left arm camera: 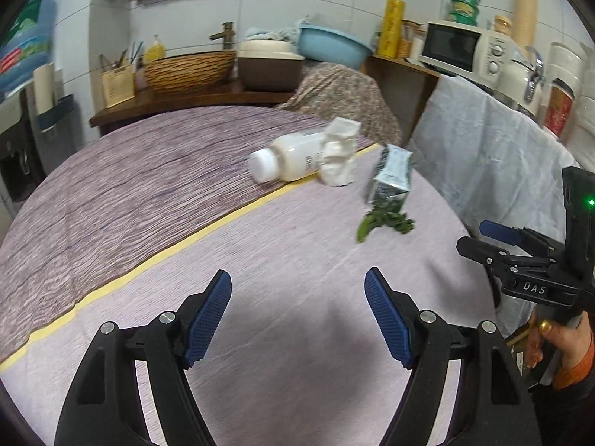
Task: Collect trash
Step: 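Move both tools back over the remaining trash on the table, then grasp the green vegetable stem with the right tool while the left tool grasps the tissue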
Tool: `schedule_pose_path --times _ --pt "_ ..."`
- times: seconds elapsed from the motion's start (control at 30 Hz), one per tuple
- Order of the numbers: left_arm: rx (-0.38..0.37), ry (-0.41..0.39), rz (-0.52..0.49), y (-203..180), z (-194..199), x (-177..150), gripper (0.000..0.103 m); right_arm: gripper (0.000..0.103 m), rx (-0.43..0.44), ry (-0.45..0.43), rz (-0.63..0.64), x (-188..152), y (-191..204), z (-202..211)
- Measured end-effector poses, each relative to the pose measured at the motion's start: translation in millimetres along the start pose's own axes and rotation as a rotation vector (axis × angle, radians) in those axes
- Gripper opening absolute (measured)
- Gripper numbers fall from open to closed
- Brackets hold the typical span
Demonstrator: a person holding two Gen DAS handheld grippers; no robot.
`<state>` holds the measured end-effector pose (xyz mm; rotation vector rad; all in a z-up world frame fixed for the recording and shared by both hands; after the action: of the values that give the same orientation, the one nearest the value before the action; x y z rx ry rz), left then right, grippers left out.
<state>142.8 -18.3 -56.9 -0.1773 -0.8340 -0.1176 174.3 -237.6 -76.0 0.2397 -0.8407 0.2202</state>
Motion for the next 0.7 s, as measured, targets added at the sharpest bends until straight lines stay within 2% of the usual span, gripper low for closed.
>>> schedule_pose_path --times 0.13,0.3,0.47,0.57,0.7 --pt "0.016 -0.006 0.007 12.4 3.8 -3.1 0.077 0.079 -0.006 0.062 0.106 10.0 17.4 -28.3" --pt "0.016 -0.028 -0.026 11.1 9.1 -4.0 0.086 0.078 -0.032 0.124 0.164 18.1 26.8 -65.0" --pt "0.036 -0.052 -0.102 0.0 8.2 -4.1 0.097 0.063 -0.034 0.161 0.157 25.2 25.8 -83.6" --pt "0.052 -0.052 -0.143 -4.7 5.9 -4.3 0.097 0.049 -0.026 0.176 0.121 27.2 22.0 -90.9" --pt "0.037 -0.027 -0.138 -5.9 0.1 -3.9 0.097 0.031 -0.023 0.165 0.099 29.0 19.4 -89.4"
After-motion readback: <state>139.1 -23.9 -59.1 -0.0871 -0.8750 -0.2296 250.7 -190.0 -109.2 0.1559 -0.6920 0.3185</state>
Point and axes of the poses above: each gripper's, at about its wrist camera, not at the fingertips, and z roughly against the way its jaws point, y to its left, x to its top, the point moved 2 cm from there along -z, roughly the way its jaws point
